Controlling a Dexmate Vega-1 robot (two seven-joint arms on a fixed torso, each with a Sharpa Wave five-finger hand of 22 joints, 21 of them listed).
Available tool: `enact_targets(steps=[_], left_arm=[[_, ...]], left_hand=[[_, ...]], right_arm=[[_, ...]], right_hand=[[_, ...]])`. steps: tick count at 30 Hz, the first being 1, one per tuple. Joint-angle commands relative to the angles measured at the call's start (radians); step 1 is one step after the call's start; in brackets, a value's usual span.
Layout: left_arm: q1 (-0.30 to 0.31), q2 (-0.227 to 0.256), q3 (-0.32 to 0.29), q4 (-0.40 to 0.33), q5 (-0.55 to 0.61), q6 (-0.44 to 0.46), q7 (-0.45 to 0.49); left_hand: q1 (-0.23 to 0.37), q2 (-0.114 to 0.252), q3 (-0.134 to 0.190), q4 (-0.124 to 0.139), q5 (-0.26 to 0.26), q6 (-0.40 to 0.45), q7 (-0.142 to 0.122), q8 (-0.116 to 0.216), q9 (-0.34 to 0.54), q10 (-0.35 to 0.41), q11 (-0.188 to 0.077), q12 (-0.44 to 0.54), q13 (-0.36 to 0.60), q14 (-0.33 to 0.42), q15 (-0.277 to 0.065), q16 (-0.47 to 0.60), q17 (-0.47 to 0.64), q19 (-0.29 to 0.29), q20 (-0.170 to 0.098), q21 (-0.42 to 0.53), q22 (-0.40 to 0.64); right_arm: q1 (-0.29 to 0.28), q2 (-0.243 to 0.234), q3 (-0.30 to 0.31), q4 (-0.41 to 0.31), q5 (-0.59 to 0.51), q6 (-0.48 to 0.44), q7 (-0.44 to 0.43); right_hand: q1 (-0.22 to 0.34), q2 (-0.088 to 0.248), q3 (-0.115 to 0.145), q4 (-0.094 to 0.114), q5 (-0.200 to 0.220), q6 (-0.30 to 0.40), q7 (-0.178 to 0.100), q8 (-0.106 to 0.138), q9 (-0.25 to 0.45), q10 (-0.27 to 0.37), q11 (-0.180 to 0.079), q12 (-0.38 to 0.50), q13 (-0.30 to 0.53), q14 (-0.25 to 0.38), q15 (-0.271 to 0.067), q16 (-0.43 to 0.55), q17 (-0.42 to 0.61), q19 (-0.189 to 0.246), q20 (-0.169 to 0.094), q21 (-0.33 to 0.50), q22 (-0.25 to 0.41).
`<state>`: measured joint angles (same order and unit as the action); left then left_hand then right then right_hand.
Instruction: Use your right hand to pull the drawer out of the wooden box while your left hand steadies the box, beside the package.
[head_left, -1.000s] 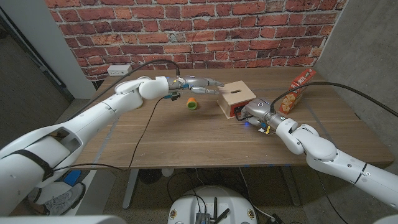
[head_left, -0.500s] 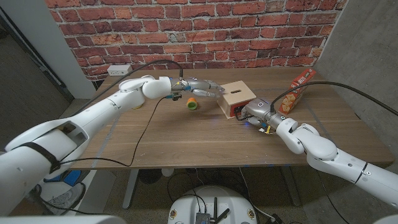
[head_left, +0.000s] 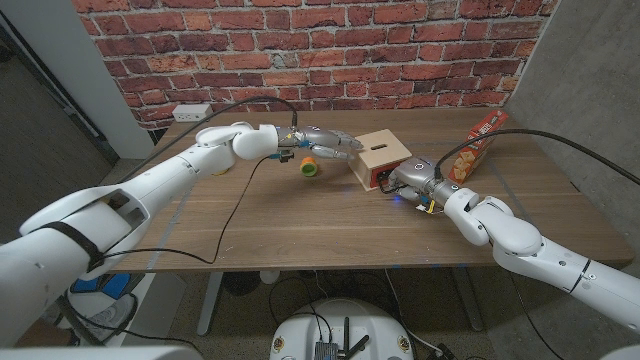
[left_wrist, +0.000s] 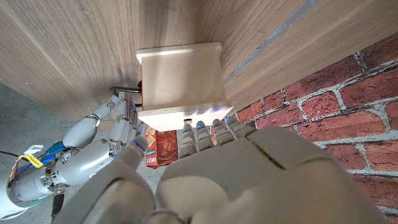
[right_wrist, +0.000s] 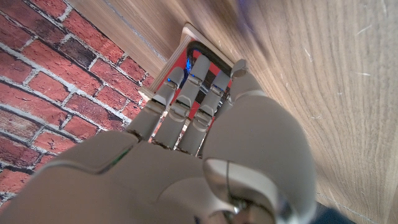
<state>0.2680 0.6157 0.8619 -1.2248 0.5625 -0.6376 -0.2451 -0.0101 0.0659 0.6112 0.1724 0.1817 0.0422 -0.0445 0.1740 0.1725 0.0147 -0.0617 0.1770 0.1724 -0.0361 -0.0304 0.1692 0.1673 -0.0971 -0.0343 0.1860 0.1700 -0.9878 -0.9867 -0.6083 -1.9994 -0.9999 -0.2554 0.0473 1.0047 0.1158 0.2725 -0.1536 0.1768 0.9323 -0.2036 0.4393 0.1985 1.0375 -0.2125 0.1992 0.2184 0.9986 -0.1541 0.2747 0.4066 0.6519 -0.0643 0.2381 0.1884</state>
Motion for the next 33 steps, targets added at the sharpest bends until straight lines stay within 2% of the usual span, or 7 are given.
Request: enact_targets(steps=[1, 8, 14, 22, 33], left_arm=[[-0.012, -0.006, 0.014, 0.018, 0.003, -0.015, 0.005], [-0.008, 0.001, 0.015, 0.011, -0.003, -0.002, -0.013], [-0.005, 0.003, 0.015, 0.010, -0.001, 0.004, -0.012], [-0.006, 0.003, 0.016, 0.012, 0.004, 0.005, -0.007], [0.005, 0.018, -0.002, -0.020, 0.030, 0.007, 0.046]], left_hand=[[0.006, 0.092, 0.004, 0.001, 0.006, -0.005, -0.003, 0.001, -0.001, -0.009, -0.005, 0.002, -0.001, -0.012, -0.079, 0.002, 0.002, 0.019, -0.165, 0.012, 0.002], [0.007, 0.092, 0.000, 0.000, 0.006, 0.019, -0.010, 0.010, -0.001, 0.013, -0.012, 0.013, -0.001, 0.019, -0.085, 0.014, 0.002, 0.076, -0.167, 0.029, 0.003], [0.009, 0.090, -0.001, -0.003, 0.006, 0.042, -0.014, 0.015, -0.001, 0.032, -0.014, 0.019, -0.001, 0.041, -0.085, 0.018, 0.002, 0.098, -0.172, 0.032, 0.003], [0.011, 0.089, -0.001, -0.006, 0.006, 0.052, -0.015, 0.016, -0.001, 0.046, -0.015, 0.022, -0.001, 0.051, -0.085, 0.018, 0.002, 0.102, -0.175, 0.029, 0.002], [0.014, 0.088, 0.000, -0.010, 0.006, 0.058, -0.017, 0.014, -0.001, 0.048, -0.016, 0.020, -0.001, 0.051, -0.085, 0.014, 0.001, 0.099, -0.177, 0.024, 0.001]], right_arm=[[0.003, 0.002, -0.003, 0.003, 0.000, 0.002, 0.000], [0.001, -0.001, -0.002, 0.001, 0.000, 0.002, 0.000], [0.001, -0.002, -0.001, 0.001, 0.001, 0.003, 0.000], [0.004, -0.002, -0.001, 0.002, 0.001, 0.006, -0.001], [0.005, 0.002, -0.002, 0.003, -0.001, 0.007, -0.002]], right_hand=[[-0.003, 0.003, 0.008, -0.001, 0.001, 0.005, 0.000, 0.006, 0.002, 0.011, 0.002, 0.000, 0.003, 0.012, -0.084, -0.002, 0.004, 0.003, -0.131, -0.003, 0.001], [-0.005, 0.004, 0.010, -0.002, 0.001, 0.005, 0.000, 0.005, 0.002, 0.011, 0.003, 0.000, 0.003, 0.013, -0.084, -0.004, 0.007, 0.002, -0.132, -0.003, 0.002], [-0.006, 0.003, 0.011, -0.002, 0.001, 0.005, 0.000, 0.005, 0.002, 0.011, 0.003, -0.001, 0.003, 0.014, -0.084, -0.005, 0.008, 0.002, -0.132, -0.003, 0.001], [-0.008, 0.003, 0.012, -0.003, 0.001, 0.008, 0.000, 0.005, 0.002, 0.011, 0.003, -0.001, 0.003, 0.013, -0.084, -0.008, 0.010, 0.003, -0.131, -0.003, 0.002], [-0.011, 0.003, 0.014, -0.002, 0.001, 0.006, 0.000, 0.003, 0.002, 0.010, 0.003, -0.001, 0.003, 0.016, -0.083, -0.009, 0.013, 0.003, -0.132, -0.003, 0.002]])
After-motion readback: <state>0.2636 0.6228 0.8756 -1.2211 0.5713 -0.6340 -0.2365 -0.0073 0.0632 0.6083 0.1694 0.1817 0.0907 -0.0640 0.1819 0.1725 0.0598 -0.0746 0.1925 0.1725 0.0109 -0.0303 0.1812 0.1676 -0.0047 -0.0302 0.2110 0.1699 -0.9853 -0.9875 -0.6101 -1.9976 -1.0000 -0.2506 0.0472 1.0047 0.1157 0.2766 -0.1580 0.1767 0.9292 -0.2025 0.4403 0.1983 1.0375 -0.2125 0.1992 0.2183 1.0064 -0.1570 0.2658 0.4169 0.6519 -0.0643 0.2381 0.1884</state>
